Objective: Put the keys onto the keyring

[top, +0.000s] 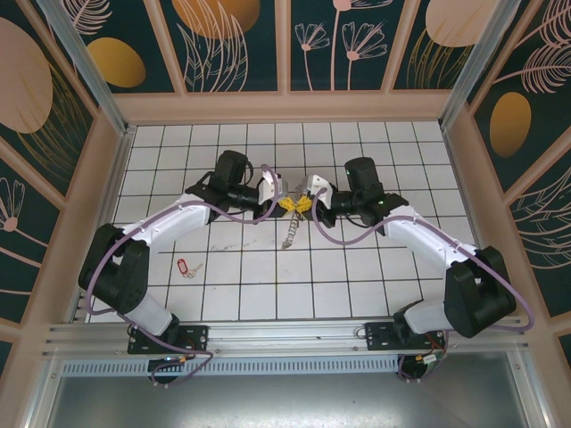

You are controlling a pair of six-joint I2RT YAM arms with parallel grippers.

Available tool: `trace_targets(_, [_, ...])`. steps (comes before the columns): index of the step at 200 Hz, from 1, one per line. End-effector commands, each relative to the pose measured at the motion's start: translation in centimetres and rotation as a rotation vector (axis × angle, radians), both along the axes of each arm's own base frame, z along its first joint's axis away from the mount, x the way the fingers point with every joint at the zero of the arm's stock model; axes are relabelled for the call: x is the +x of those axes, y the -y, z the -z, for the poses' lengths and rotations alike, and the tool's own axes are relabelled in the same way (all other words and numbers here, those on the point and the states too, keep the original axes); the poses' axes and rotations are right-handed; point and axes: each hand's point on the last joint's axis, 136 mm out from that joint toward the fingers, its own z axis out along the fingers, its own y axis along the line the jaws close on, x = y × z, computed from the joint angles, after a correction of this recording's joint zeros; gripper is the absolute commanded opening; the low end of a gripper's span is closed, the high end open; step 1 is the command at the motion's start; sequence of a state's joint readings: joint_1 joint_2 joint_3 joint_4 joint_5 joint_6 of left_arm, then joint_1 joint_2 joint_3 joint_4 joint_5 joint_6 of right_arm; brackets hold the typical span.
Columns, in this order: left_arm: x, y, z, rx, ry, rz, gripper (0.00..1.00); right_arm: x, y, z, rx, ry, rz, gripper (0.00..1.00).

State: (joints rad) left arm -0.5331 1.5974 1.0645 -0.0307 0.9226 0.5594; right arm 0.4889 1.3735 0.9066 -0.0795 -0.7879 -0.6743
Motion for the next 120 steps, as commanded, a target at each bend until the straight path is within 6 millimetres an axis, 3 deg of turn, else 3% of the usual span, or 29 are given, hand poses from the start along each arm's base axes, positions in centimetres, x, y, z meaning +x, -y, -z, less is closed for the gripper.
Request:
trace_targets(1, [-1.4, 1.0, -4.2, -0.169, 0.036, 0.093, 0.00, -0.6, -0.3, -2.2, 0.101, 0.032, -0.045, 0.12])
trace_targets(24, [-1.6, 1.0, -4.3, -0.187, 0.039, 0.101, 0.00, -0.4, 0.1, -2.2, 0.107, 0.025, -0.040, 0.11])
trace_targets(69, [-0.9, 0.9, -3.4, -0.152, 0.036, 0.061, 0.00, -0.1, 0.5, -2.3, 0.100, 0.029, -0.022, 0.00])
trace_targets(78, [-0.6, 0.9, -3.1, -0.127, 0.040, 0.043, 0.10, 0.1, 0.5, -2.1, 0.082, 0.031, -0.018, 0.00])
trace_targets(96, [-0.1, 0.6, -2.5, -0.076, 0.049, 0.020, 0.18, 0.2, 0.4, -1.8, 0.048, 0.035, -0.014, 0.00])
trace_targets(120, [0.3, 0.4, -1.9, -0.026, 0.057, 0.006, 0.22, 0.3, 0.3, -1.6, 0.028, 0.039, -0.015, 0.00])
